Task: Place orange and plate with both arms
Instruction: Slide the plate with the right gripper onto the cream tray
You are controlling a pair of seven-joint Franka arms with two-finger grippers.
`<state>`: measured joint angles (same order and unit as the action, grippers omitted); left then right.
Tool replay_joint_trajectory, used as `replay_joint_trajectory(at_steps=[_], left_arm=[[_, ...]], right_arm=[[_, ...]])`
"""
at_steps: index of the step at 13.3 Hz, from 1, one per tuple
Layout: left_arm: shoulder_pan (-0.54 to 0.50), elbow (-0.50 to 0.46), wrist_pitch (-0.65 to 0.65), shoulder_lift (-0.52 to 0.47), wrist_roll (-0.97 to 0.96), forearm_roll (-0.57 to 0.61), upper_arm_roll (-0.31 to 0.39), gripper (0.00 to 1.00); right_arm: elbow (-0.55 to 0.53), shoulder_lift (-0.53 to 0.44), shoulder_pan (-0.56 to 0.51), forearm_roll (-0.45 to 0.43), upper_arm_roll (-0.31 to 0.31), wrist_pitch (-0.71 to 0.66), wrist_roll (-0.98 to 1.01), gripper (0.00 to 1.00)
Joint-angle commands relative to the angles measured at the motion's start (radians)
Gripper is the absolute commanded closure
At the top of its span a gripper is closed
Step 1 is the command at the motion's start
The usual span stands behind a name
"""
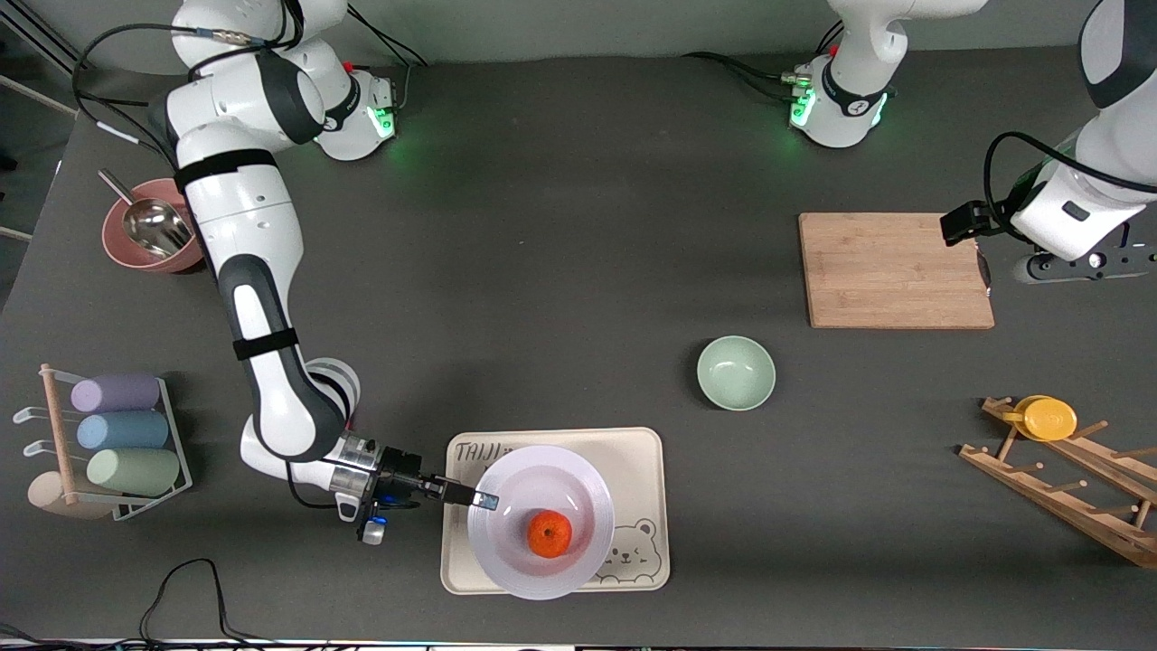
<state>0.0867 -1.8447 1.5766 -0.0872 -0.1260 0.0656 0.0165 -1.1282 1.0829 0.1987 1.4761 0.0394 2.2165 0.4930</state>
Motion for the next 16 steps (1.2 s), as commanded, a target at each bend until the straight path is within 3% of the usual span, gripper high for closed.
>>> replay_joint_trajectory(at_steps=[1,6,9,11,12,13,16], left_arm=[[0.008,0.021,-0.017,0.009,-0.009,0.0,0.003,0.0],[0.01,0.021,-0.021,0.009,-0.011,0.0,0.003,0.0],[0.01,0.018,-0.027,0.009,-0.011,0.0,0.003,0.0],[0.01,0.019,-0.039,0.007,-0.011,0.0,0.003,0.0],[0.008,0.019,-0.041,0.007,-0.011,0.0,0.003,0.0],[0.008,0.019,-0.041,0.007,-0.011,0.0,0.003,0.0],[0.008,0.021,-0.043,0.006,-0.01,0.0,0.005,0.0]], right_arm=[[0.085,0.051,0.019,-0.068,0.002,0.058,-0.024,1.0],[0.084,0.066,0.028,-0.112,0.002,0.078,-0.022,1.0],[0.082,0.071,0.028,-0.186,0.004,0.084,-0.021,0.91],[0.077,0.071,0.034,-0.188,0.004,0.103,-0.024,0.47],[0.076,0.069,0.042,-0.188,0.004,0.114,-0.025,0.04],[0.077,0.068,0.045,-0.207,0.002,0.13,-0.033,0.0],[0.088,0.048,0.044,-0.388,0.002,0.135,-0.115,0.0]])
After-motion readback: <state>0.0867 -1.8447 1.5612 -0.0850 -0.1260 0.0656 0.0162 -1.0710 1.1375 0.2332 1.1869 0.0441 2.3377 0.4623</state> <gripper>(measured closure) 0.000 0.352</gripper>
